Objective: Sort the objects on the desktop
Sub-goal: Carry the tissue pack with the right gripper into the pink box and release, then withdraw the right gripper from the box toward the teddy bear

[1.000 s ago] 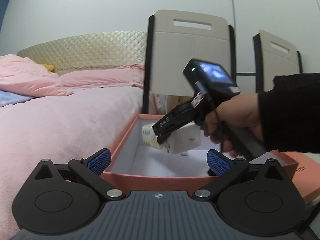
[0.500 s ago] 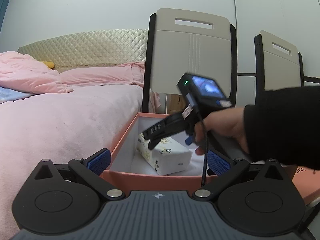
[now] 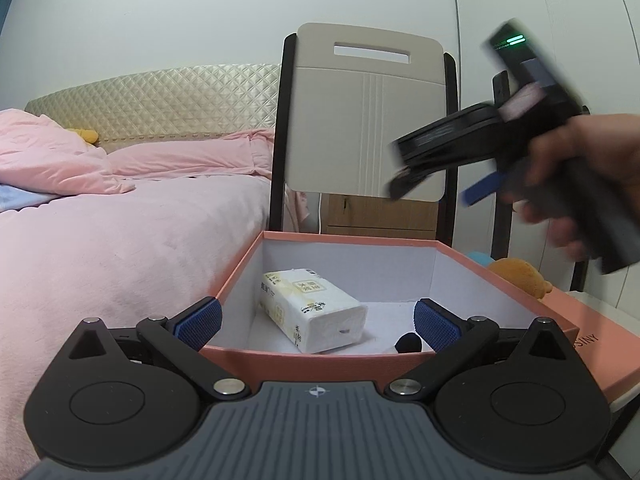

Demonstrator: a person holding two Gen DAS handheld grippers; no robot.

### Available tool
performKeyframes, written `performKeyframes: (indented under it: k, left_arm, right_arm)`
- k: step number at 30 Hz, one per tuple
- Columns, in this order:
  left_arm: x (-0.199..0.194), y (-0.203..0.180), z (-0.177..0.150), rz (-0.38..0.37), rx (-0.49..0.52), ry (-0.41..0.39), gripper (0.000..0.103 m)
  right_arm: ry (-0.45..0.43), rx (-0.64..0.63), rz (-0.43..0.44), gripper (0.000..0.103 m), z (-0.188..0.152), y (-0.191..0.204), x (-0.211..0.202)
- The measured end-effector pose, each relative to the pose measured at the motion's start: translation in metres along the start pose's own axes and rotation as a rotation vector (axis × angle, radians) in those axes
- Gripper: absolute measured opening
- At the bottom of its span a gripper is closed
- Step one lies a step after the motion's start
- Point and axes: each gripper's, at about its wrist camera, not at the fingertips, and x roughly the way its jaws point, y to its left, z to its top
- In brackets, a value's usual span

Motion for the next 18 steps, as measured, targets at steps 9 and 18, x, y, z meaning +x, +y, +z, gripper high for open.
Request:
performKeyframes:
  k: [9,18]
  left_arm:
    - [0.002,-0.009,-0.002,0.006,0.018,0.005,0.103]
    - [0.003,-0.013,-0.004,0.028,0.036,-0.003,0.103]
  right_arm:
    - [-0.13,-0.002,-0.108,0.103,-0.057,-0.025,-0.083]
    - [-0.196,0.098,-0.074,0.103,-0.136,-0.041,-0.125]
